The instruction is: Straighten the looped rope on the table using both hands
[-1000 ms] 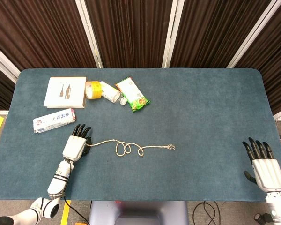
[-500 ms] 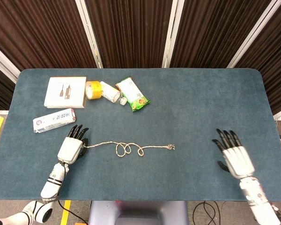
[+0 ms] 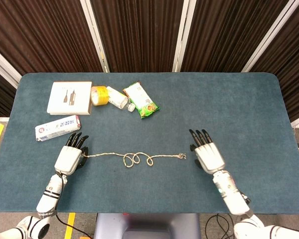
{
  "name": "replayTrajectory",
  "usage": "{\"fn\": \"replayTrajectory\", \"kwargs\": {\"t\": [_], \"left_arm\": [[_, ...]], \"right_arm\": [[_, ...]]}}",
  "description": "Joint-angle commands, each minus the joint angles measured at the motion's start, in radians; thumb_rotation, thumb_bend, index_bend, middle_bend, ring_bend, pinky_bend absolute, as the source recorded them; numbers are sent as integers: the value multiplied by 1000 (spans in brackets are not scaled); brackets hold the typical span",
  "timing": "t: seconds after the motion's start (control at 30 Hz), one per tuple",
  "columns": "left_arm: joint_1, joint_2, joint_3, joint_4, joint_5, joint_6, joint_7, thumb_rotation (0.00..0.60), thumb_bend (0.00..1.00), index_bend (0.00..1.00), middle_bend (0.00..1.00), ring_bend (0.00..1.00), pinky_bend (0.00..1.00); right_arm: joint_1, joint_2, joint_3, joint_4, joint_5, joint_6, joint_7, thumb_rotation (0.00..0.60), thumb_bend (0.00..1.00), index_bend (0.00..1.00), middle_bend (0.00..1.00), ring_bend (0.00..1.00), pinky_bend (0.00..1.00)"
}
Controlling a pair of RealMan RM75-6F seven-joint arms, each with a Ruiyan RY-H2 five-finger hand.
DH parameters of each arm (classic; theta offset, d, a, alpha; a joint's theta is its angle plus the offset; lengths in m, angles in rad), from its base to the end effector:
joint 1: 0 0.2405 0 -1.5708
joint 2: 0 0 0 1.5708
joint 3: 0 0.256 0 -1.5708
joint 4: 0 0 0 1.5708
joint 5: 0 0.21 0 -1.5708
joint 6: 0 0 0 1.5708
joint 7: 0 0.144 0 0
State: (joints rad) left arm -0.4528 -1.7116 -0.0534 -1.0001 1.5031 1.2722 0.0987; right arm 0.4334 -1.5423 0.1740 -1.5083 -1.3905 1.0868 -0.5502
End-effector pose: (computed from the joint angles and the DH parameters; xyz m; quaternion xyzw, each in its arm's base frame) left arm -0.2662 0.2943 -0.0134 -0.7134 -0.2933 -0.3850 0.5068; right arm -0.2032 -0.2826 -0.0001 0.7501 -0.2881 0.3331 0.4933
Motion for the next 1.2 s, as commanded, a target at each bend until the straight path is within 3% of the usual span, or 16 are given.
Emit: {"fn": "replayTrajectory", "kwargs": {"t": [0.03,0.53,1.2], "left_arm": [[0,2,-1,-1,0,-1,3,600,441,686,145,1,84],[-6,6,-9,-2,-13,-19,7,600,440,686,147,1,84],[-13,9,-16,19,-21,-28,-8,600,440,685,145,2,84]], "right_arm": [[44,-67,15,45,45,-33,-53,600,361,561,0,0,0],[119,-199,5,163,157,-74,-126,600,386,575,0,0,0],[188,-257,7,220,273,-95,-198,600,438,646,0,0,0]]}}
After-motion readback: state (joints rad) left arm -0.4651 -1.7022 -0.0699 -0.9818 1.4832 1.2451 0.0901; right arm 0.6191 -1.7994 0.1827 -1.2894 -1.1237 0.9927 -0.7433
